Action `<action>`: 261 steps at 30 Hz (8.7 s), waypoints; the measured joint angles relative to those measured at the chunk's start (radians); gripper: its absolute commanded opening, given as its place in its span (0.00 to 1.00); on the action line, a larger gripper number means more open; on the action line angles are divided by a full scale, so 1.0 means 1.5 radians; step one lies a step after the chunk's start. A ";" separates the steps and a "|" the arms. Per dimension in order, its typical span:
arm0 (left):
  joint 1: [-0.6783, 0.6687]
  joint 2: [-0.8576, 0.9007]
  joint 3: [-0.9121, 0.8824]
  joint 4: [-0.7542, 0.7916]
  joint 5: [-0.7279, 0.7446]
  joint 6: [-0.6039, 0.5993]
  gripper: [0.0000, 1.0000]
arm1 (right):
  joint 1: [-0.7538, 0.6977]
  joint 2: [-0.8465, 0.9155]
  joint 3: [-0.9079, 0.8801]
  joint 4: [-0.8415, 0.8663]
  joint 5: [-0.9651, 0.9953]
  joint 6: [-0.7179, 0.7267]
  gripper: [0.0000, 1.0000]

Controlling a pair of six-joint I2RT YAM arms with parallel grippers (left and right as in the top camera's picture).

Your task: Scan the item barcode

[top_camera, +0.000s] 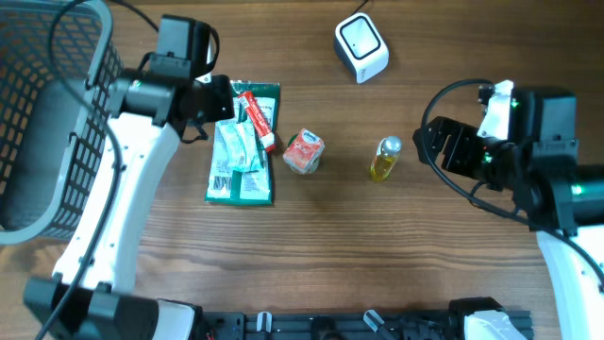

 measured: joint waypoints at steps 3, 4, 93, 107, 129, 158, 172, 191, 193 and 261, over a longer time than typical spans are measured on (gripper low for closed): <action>0.000 0.034 0.000 0.000 0.026 0.048 0.04 | 0.000 0.040 0.000 -0.012 0.014 -0.010 1.00; 0.000 0.044 0.000 -0.001 0.037 0.062 0.06 | 0.000 0.054 0.000 -0.012 0.018 -0.014 1.00; 0.008 0.066 0.000 0.088 0.017 0.008 1.00 | 0.168 0.409 0.188 -0.113 0.128 0.176 1.00; 0.008 0.066 0.000 0.088 0.017 0.008 1.00 | 0.168 0.409 0.188 -0.098 0.128 0.176 1.00; 0.008 0.066 0.000 0.088 0.017 0.008 1.00 | 0.168 0.409 0.112 -0.054 0.127 0.176 0.99; 0.008 0.066 0.000 0.088 0.017 0.008 1.00 | 0.168 0.409 0.046 0.033 0.127 0.184 0.64; 0.008 0.066 0.000 0.088 0.017 0.007 1.00 | 0.168 0.409 0.044 0.029 0.120 0.156 0.33; 0.008 0.066 0.000 0.088 0.017 0.006 1.00 | 0.065 0.174 0.051 0.012 -0.134 -0.025 0.24; 0.008 0.066 0.000 0.088 0.017 0.006 1.00 | 0.065 0.175 0.050 0.013 -0.171 -0.045 0.24; 0.008 0.066 0.000 0.088 0.017 0.006 1.00 | 0.067 0.175 -0.074 0.058 -0.746 -0.296 0.12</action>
